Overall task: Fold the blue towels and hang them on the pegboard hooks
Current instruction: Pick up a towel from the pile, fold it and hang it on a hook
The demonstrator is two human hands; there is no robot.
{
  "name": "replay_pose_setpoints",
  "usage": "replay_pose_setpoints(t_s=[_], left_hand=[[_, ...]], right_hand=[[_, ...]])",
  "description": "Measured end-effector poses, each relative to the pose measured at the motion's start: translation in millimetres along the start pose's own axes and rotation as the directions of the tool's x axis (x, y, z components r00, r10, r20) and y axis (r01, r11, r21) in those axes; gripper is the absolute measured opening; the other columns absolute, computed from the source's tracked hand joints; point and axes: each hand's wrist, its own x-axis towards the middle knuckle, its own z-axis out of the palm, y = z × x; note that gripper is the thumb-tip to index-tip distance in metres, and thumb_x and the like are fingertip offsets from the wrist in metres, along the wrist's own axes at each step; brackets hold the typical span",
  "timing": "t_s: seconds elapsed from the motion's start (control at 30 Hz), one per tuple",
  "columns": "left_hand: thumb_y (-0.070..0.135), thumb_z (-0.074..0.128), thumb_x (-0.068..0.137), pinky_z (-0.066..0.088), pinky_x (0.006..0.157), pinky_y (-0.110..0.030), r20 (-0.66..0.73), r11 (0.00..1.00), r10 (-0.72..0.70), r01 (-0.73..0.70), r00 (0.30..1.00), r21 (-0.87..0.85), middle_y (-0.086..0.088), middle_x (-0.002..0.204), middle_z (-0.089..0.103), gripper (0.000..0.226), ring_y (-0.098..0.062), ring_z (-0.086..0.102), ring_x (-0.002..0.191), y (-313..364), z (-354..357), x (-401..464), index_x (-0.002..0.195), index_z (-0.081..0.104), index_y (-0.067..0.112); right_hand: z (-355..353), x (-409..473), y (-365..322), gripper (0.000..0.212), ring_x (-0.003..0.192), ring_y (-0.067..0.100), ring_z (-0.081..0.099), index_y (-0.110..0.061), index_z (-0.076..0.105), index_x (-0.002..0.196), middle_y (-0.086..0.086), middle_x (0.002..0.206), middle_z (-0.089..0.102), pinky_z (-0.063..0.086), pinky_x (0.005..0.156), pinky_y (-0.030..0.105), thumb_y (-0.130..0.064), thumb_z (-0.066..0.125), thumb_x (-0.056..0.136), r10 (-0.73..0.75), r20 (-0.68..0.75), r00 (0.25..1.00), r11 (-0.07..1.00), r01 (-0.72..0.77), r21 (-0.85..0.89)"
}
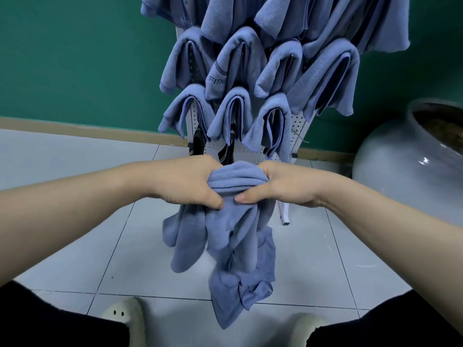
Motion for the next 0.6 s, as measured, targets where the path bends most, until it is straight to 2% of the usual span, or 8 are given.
replay_pose_setpoints(t_s=[0.03,0.1,0.17,0.23,0.33,0.43,0.5,0.6], left_hand=[[0.028,0.071,0.069,0.050,0.068,-0.035,-0.003,0.999,0.005,-0.005,1.000,-0.049,0.001,0.074,0.062,0.027,-0.011,0.055,0.067,-1,1,0,0.088,0.065,0.010],[0.023,0.073,0.073,0.057,0.088,-0.041,0.014,0.986,0.022,-0.020,1.000,-0.167,-0.002,0.097,0.075,0.029,-0.011,0.068,0.087,-2,2,0,0.101,0.070,0.019],[0.018,0.072,0.077,0.052,0.103,-0.045,0.066,0.967,0.037,-0.019,0.997,-0.256,-0.006,0.121,0.072,0.040,-0.019,0.069,0.114,0,2,-1,0.116,0.068,0.021],[0.017,0.070,0.078,0.048,0.110,-0.047,0.111,0.941,0.051,-0.011,0.992,-0.338,-0.010,0.128,0.070,0.046,-0.025,0.063,0.125,3,2,-1,0.124,0.067,0.014],[0.022,0.074,0.076,0.049,0.107,-0.034,0.132,0.901,0.047,0.015,0.990,-0.434,0.001,0.124,0.074,0.049,-0.014,0.067,0.121,14,3,-1,0.125,0.070,0.017],[0.038,0.087,0.064,0.053,0.104,-0.033,0.050,0.950,-0.050,0.063,0.998,-0.306,0.011,0.113,0.077,0.054,-0.008,0.070,0.111,20,7,3,0.115,0.075,0.026],[0.045,0.094,0.056,0.056,0.099,-0.036,-0.044,0.964,-0.130,0.116,0.991,-0.239,0.010,0.103,0.079,0.055,-0.009,0.073,0.102,21,12,7,0.105,0.078,0.027],[0.033,0.092,0.068,0.057,0.096,-0.033,-0.095,0.944,-0.160,0.124,0.983,-0.306,0.005,0.100,0.080,0.036,-0.015,0.074,0.101,21,18,9,0.100,0.079,0.022]], right_hand=[[0,0,1,0.028,0.117,0.024,0.069,-0.008,0.070,0.125,0.009,0.123,0.075,0.053,0.107,0.039,-0.010,0.068,0.097,-0.002,-0.008,1.000,1.000,0.002,0.021],[-2,-1,1,0.030,0.120,0.020,0.068,-0.008,0.068,0.129,0.006,0.127,0.073,0.052,0.108,0.038,-0.009,0.065,0.099,-0.014,-0.017,1.000,0.999,0.015,0.052],[-3,-1,1,0.031,0.122,0.017,0.067,-0.010,0.067,0.131,0.002,0.129,0.072,0.050,0.110,0.035,-0.009,0.064,0.100,-0.043,-0.021,0.999,0.997,0.044,0.069],[-2,-1,0,0.030,0.122,0.016,0.067,-0.011,0.068,0.129,0.002,0.128,0.073,0.050,0.108,0.033,-0.007,0.063,0.100,-0.083,-0.054,0.995,0.993,0.087,0.079],[0,2,-1,0.027,0.120,0.019,0.068,-0.011,0.070,0.124,0.005,0.123,0.074,0.051,0.106,0.033,-0.004,0.063,0.099,-0.147,-0.119,0.982,0.982,0.159,0.097],[0,5,-2,0.028,0.121,0.030,0.066,-0.008,0.067,0.123,0.014,0.124,0.072,0.051,0.108,0.040,0.002,0.062,0.097,-0.175,-0.119,0.977,0.970,0.192,0.150],[0,7,-2,0.029,0.118,0.030,0.067,-0.008,0.067,0.119,0.015,0.122,0.072,0.051,0.107,0.041,0.003,0.063,0.093,-0.189,-0.099,0.977,0.964,0.204,0.172],[-2,8,1,0.035,0.107,0.025,0.068,-0.004,0.066,0.117,0.022,0.120,0.071,0.051,0.105,0.044,-0.008,0.068,0.083,-0.169,-0.119,0.978,0.968,0.187,0.167]])
